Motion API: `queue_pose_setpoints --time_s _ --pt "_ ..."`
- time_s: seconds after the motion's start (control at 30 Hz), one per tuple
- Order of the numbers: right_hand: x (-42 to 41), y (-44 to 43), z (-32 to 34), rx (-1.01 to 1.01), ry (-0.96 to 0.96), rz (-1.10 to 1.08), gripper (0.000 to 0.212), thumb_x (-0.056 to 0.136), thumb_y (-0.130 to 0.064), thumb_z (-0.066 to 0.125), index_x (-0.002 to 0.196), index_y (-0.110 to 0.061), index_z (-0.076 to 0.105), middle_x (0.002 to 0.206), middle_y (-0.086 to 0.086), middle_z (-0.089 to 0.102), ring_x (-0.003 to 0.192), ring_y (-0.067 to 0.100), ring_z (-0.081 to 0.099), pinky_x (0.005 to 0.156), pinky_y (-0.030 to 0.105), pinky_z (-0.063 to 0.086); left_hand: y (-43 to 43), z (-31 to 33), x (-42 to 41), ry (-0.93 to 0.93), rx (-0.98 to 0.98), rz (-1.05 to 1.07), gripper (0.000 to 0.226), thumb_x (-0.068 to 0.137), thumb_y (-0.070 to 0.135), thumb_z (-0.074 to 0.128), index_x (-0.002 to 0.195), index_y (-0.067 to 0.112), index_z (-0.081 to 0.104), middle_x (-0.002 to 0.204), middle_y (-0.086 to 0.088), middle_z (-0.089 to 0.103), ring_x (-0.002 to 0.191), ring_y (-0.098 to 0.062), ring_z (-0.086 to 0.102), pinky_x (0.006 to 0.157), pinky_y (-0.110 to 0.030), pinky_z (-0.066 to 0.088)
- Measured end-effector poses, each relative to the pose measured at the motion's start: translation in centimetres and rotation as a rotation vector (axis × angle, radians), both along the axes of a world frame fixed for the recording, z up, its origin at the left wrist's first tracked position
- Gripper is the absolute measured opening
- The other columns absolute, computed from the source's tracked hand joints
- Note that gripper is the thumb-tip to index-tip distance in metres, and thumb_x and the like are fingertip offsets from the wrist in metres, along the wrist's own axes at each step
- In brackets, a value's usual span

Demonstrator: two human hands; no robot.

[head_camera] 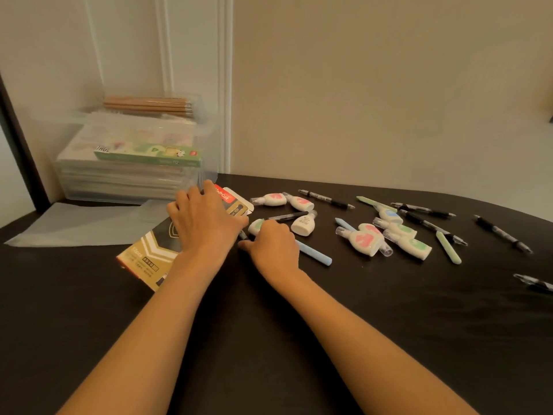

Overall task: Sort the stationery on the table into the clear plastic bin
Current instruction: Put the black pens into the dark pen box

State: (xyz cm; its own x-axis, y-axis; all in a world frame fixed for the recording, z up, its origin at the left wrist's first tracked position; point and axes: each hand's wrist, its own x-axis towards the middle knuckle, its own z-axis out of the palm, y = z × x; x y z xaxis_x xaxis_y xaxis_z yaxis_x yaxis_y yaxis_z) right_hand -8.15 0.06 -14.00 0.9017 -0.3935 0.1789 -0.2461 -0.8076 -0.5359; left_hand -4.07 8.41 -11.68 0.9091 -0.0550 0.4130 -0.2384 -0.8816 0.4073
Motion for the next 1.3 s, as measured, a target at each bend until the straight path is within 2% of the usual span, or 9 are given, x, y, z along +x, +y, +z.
queue_pose_setpoints --time_s 0.2,0.27,0.33,0.4,0.57,0.8,0.9,1.13,1.3 --pt "0.7 -1.6 0.2 0.194 0.077 -0.079 0.048 0.080 -0.029 0.071 0.116 -0.004 0.052 0.108 0.010 0.060 0.096 0.020 0.057 0.068 0.025 0.041 -0.4 -0.2 -0.5 -0.016 0.053 -0.023 0.084 0.078 0.050 0.067 0.141 0.012 0.027 0.139 -0.013 0.039 0.128 -0.030 0.032 0.103 -0.038 0.026" --pt "0.1 -2.5 0.2 0.157 0.116 -0.052 0.043 0.080 -0.031 0.071 0.109 -0.004 0.056 0.094 0.009 0.058 0.085 0.017 0.053 0.060 0.023 0.039 -0.5 -0.2 -0.7 -0.018 0.064 -0.025 0.085 0.077 0.051 0.066 0.141 0.012 0.027 0.139 -0.013 0.039 0.128 -0.030 0.033 0.102 -0.038 0.026" --pt "-0.7 -3.4 0.1 0.103 0.110 -0.009 0.030 0.082 -0.031 0.069 0.097 -0.008 0.058 0.087 0.008 0.058 0.083 0.019 0.056 0.065 0.026 0.045 -0.6 -0.1 -0.9 -0.016 0.084 -0.030 0.086 0.077 0.052 0.066 0.142 0.012 0.026 0.139 -0.013 0.039 0.128 -0.030 0.033 0.102 -0.038 0.026" --pt "-2.1 -4.3 0.4 0.098 0.031 0.018 0.019 0.085 -0.028 0.065 0.088 -0.013 0.053 0.085 0.004 0.059 0.084 0.018 0.059 0.072 0.029 0.048 -0.9 -0.1 -1.3 -0.026 0.101 -0.047 0.087 0.077 0.053 0.066 0.142 0.012 0.025 0.139 -0.012 0.039 0.128 -0.030 0.033 0.102 -0.038 0.027" --pt "-5.2 -7.4 2.0 0.405 -0.203 -0.016 0.013 0.091 -0.017 0.059 0.088 -0.017 0.046 0.083 0.004 0.059 0.052 0.007 0.059 0.050 0.017 0.051 -2.2 -0.4 -2.9 -0.087 0.164 -0.130 0.088 0.079 0.051 0.065 0.144 0.015 0.019 0.142 -0.009 0.035 0.131 -0.028 0.030 0.106 -0.037 0.024" --pt "-8.7 -12.8 2.3 0.871 -0.584 -0.227 0.003 0.091 -0.007 0.056 0.090 -0.009 0.057 0.085 0.008 0.064 0.063 0.009 0.066 0.063 0.017 0.055 -3.7 -1.1 -4.3 -0.124 0.252 -0.192 0.088 0.081 0.051 0.063 0.146 0.019 0.013 0.146 -0.005 0.030 0.134 -0.025 0.026 0.109 -0.036 0.021" --pt "-10.0 -14.5 2.7 1.048 -0.664 -0.189 0.010 0.090 -0.001 0.055 0.085 -0.009 0.059 0.078 0.006 0.063 0.067 0.012 0.065 0.071 0.022 0.056 -4.0 -1.2 -4.6 -0.132 0.243 -0.276 0.089 0.079 0.053 0.064 0.146 0.020 0.015 0.146 -0.003 0.031 0.134 -0.023 0.026 0.109 -0.035 0.019" --pt "-10.5 -14.5 2.7 0.897 -0.592 -0.008 0.014 0.090 0.000 0.053 0.086 -0.010 0.062 0.078 0.005 0.064 0.061 0.006 0.065 0.061 0.015 0.054 -3.7 -0.9 -5.1 -0.164 0.152 -0.446 0.093 0.072 0.052 0.071 0.145 0.019 0.024 0.144 -0.002 0.037 0.133 -0.020 0.030 0.109 -0.033 0.020" --pt "-10.2 -13.6 2.6 0.975 -0.646 0.043 0.013 0.090 0.001 0.053 0.091 -0.009 0.061 0.083 0.004 0.066 0.065 0.006 0.068 0.067 0.017 0.056 -3.8 -0.9 -5.6 -0.181 0.126 -0.582 0.091 0.066 0.048 0.078 0.140 0.017 0.035 0.140 -0.004 0.043 0.129 -0.021 0.036 0.107 -0.032 0.024"
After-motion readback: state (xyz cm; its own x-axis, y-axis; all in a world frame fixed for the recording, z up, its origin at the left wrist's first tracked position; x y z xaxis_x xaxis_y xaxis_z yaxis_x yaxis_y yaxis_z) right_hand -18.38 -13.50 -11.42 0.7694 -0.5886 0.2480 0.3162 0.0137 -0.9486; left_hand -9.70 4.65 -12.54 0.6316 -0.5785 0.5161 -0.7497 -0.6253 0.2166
